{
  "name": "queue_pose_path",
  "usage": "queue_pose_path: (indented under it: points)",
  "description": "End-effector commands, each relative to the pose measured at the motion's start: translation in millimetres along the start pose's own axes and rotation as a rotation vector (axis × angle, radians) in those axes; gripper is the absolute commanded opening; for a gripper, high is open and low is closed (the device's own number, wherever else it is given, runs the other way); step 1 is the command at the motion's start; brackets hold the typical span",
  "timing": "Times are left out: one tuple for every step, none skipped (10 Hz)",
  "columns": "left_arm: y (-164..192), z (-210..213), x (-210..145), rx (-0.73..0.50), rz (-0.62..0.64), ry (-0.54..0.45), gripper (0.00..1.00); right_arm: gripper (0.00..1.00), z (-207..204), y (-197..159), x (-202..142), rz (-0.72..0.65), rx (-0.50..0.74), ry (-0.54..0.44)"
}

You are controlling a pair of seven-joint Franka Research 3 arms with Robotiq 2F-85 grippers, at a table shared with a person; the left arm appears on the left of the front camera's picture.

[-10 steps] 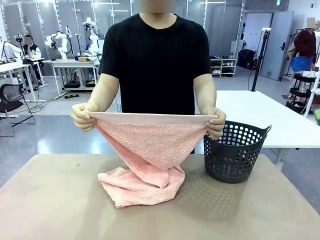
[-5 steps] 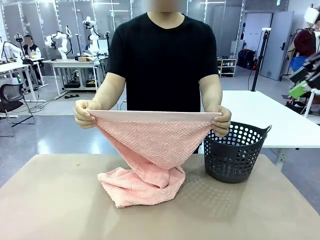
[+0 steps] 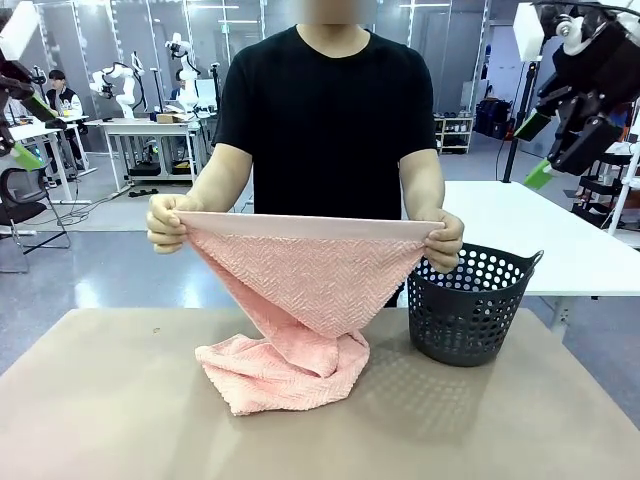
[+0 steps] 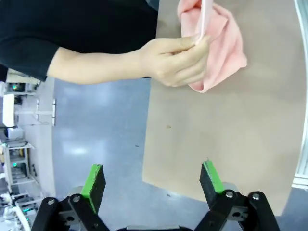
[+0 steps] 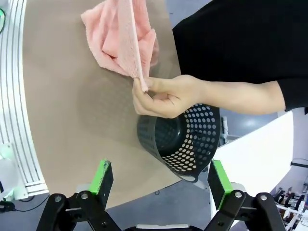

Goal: Fold the towel.
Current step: Grab the top end of the 100 cm Hotel Towel extended by the human.

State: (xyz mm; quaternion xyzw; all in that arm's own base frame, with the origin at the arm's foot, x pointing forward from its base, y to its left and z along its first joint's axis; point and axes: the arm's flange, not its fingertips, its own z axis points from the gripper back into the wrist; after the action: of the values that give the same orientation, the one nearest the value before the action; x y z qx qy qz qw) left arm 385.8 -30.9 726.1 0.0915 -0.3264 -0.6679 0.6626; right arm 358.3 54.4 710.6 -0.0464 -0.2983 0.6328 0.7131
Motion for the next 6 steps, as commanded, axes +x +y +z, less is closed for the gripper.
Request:
queue_pose_path:
  points:
    - [-7,6,-10,-0.012,0.068,-0.071,1.00,1.00,0,-1,-11,-0.076,-0.003,-0.034]
    - [0,0,0,0.000,0.000,0.000,1.00,1.00,0,0,0,0.000,0.000,0.000]
    - [0,0,0,0.000,0.000,0.000,1.00,1.00,0,0,0,0.000,0.000,0.000]
    - [0,0,0,0.000,0.000,0.000,1.00,1.00,0,0,0,0.000,0.000,0.000]
    - [0,0,0,0.000,0.000,0.000,1.00,1.00,0,0,0,0.000,0.000,0.000]
    - [-2,-2,-2,-0.013,0.001,-0.022,1.00,1.00,-1,0,-1,0.002,0.005,-0.014]
